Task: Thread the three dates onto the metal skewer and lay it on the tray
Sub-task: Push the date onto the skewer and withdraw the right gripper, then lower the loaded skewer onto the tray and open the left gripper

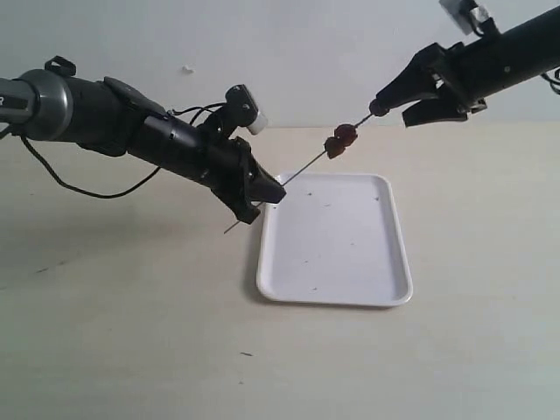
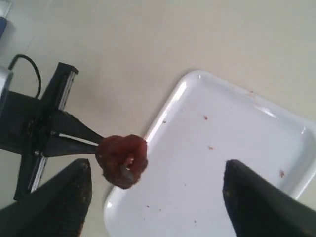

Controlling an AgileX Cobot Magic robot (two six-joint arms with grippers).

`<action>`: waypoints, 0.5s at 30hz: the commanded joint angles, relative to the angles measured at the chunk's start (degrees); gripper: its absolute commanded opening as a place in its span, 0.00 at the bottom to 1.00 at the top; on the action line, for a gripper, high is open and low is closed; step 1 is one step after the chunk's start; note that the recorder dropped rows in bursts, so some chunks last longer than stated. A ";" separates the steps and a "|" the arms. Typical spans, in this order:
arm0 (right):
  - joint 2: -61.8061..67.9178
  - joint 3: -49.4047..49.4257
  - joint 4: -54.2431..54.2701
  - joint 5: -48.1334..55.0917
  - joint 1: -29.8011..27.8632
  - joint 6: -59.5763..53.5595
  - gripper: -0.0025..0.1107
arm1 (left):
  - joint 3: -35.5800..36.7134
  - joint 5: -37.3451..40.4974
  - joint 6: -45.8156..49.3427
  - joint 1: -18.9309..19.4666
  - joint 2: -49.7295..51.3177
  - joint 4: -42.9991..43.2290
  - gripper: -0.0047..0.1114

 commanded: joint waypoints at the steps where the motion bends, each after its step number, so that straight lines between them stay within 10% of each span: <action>1: -2.12 0.06 3.86 0.20 -0.63 -1.77 0.65 | -0.32 -0.27 -1.38 -0.26 -0.95 -1.01 0.04; 8: -4.23 0.06 6.12 0.20 -0.63 -5.01 0.58 | -0.32 0.03 -12.24 -0.26 -0.95 -1.01 0.04; 15: -4.42 0.17 5.02 0.20 -0.50 -12.10 0.21 | -0.32 2.31 -45.44 -0.37 -0.95 -3.88 0.04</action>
